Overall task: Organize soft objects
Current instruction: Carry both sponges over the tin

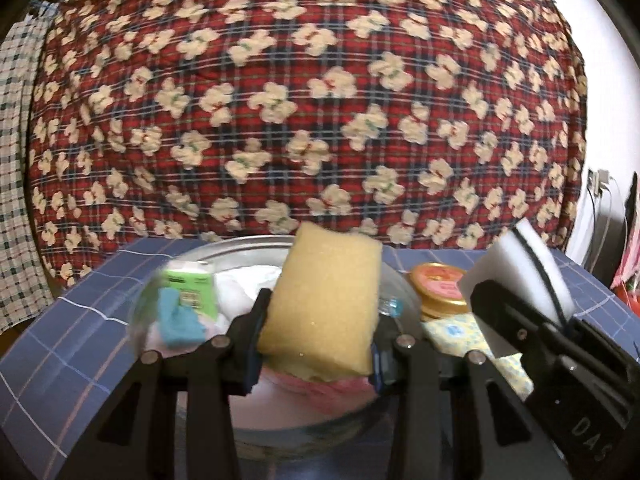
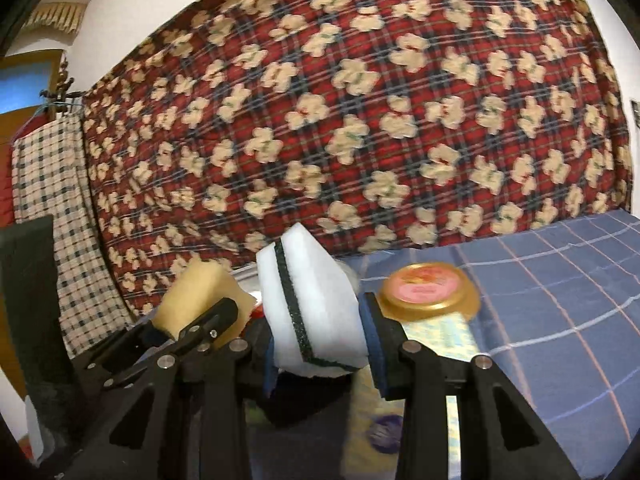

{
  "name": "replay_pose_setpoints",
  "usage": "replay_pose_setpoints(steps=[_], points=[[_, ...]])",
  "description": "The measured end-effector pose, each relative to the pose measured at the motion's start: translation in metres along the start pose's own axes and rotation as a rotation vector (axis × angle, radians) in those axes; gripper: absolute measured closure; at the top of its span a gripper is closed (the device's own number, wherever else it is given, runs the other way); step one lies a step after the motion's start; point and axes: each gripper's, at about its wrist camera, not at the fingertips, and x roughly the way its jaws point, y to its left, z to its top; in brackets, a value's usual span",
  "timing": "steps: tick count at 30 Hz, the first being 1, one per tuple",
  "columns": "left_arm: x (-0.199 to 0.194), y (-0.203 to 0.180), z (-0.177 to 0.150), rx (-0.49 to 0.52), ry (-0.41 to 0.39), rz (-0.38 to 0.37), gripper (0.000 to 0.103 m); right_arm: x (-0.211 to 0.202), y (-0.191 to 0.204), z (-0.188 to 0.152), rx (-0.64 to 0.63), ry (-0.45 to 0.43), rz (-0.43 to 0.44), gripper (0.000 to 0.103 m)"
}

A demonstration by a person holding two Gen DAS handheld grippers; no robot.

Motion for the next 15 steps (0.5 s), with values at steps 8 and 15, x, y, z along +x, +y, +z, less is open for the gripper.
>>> replay_pose_setpoints(steps=[8,15], points=[[0.002,0.043,0.016,-0.038,-0.027,0.069,0.063,0.022,0.037,0.013,-0.041,-0.013,0.080,0.064],[0.008,0.075,0.030,-0.051,-0.046,0.125,0.063,0.058,0.054,0.011,-0.031,0.036,0.109,0.064]])
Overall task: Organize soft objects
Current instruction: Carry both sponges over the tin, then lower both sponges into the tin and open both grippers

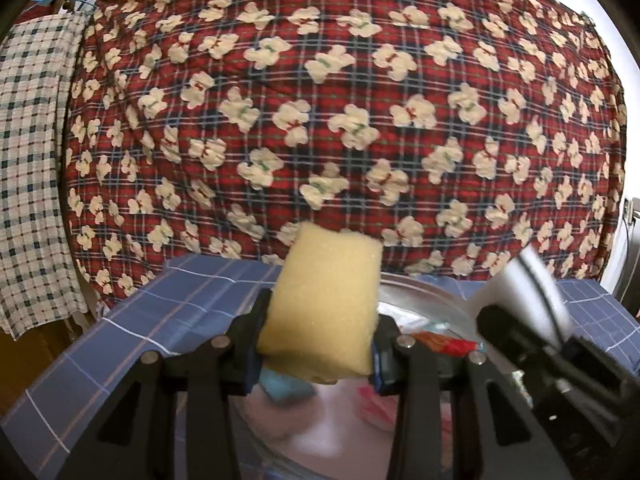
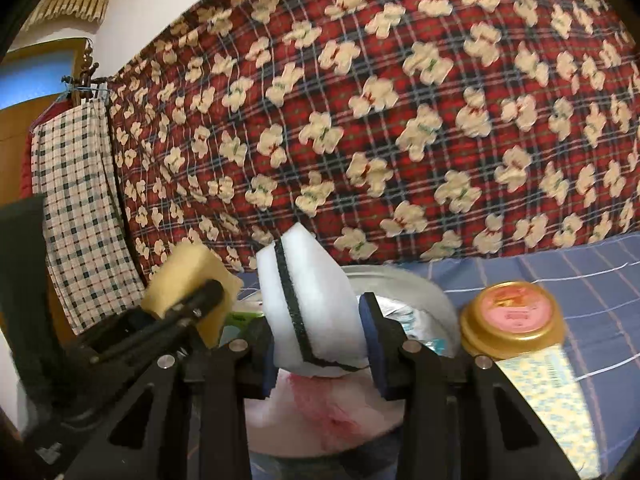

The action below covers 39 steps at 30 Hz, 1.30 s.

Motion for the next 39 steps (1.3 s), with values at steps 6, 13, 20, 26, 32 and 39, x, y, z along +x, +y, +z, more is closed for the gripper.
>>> replay_pose_setpoints(steps=[6,13,20,26,32,39], points=[[0.015,0.016,0.009,0.007,0.004,0.021,0.063,0.015,0.006,0.009,0.031,-0.026,0.010,0.064],[0.034,0.019,0.019,0.025,0.012,0.028,0.063,0.030,0.004,0.016,0.062,-0.048,-0.007,0.064],[0.059,0.021,0.006,-0.009,0.106,0.039,0.063,0.049,0.001,0.013,0.045,-0.009,-0.024,0.064],[0.064,0.012,0.004,0.040,0.112,0.080,0.064,0.059,0.002,0.015,0.051,0.002,-0.026,0.064],[0.075,0.007,0.000,0.037,0.181,0.099,0.064,0.060,-0.005,0.015,0.058,0.017,-0.057,0.064],[0.076,0.001,-0.003,0.077,0.181,0.107,0.064,0.061,-0.005,0.015,0.033,0.033,-0.076,0.064]])
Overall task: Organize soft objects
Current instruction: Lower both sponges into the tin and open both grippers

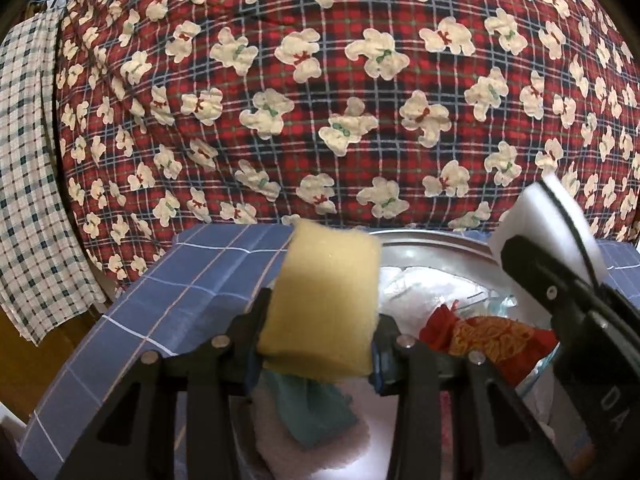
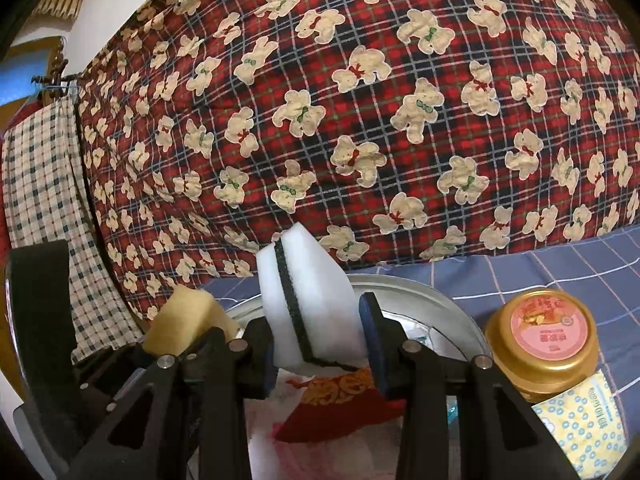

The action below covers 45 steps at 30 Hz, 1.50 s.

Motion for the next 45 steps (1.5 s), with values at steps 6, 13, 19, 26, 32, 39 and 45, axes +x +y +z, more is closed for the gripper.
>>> replay_pose_setpoints(steps=[6,13,19,26,32,39,45], points=[[0.002,0.000,-0.001,0.011,0.006,0.002,0.064,0.000,0.000,0.002,-0.001,0.014,-0.003,0.064],[0.005,-0.002,-0.001,0.045,0.021,0.027,0.066,0.009,0.004,0.000,-0.017,0.078,-0.006,0.064],[0.004,-0.009,-0.003,0.100,0.019,0.046,0.066,0.013,0.005,0.000,-0.024,0.125,-0.002,0.064],[0.005,-0.010,-0.004,0.104,0.027,0.035,0.067,0.016,0.007,0.000,-0.037,0.154,0.008,0.063],[0.005,-0.009,-0.003,0.098,0.027,0.022,0.067,0.022,0.007,0.000,-0.040,0.193,0.027,0.063],[0.006,-0.011,-0.002,0.108,0.025,0.013,0.068,0.031,0.016,0.002,-0.073,0.234,0.024,0.062],[0.006,-0.012,-0.003,0.109,0.026,0.007,0.067,0.040,0.014,-0.001,-0.036,0.293,0.131,0.060]])
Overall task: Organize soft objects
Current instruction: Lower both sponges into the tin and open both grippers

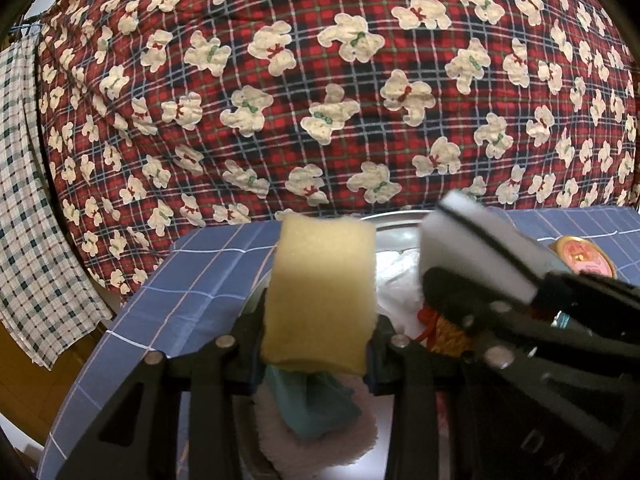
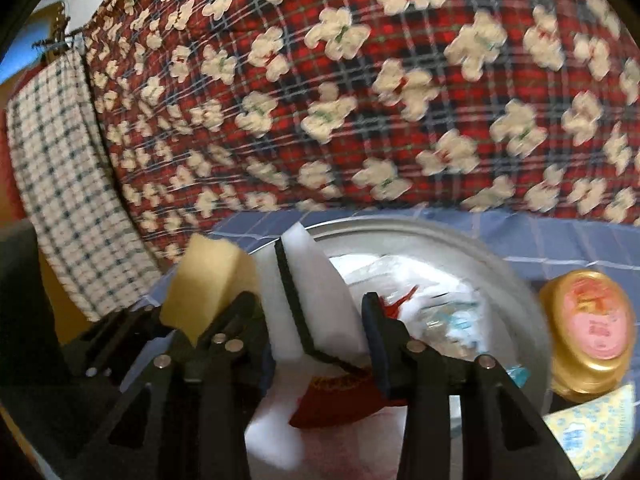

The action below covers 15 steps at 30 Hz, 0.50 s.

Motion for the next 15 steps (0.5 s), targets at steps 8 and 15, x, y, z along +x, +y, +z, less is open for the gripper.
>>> replay_pose_setpoints(steps=[8,15], points=[[-0.010,-0.001,-0.006,-0.043,-0.019,-0.099,0.011,-0.011,-0.010,-0.005,0.067,-0.027,0.095,0.036],[-0.020,0.003,-0.007,-0.068,-0.083,-0.097,0.004,-0.046,-0.017,-0.017,0.026,-0.229,-0.124,0.036]])
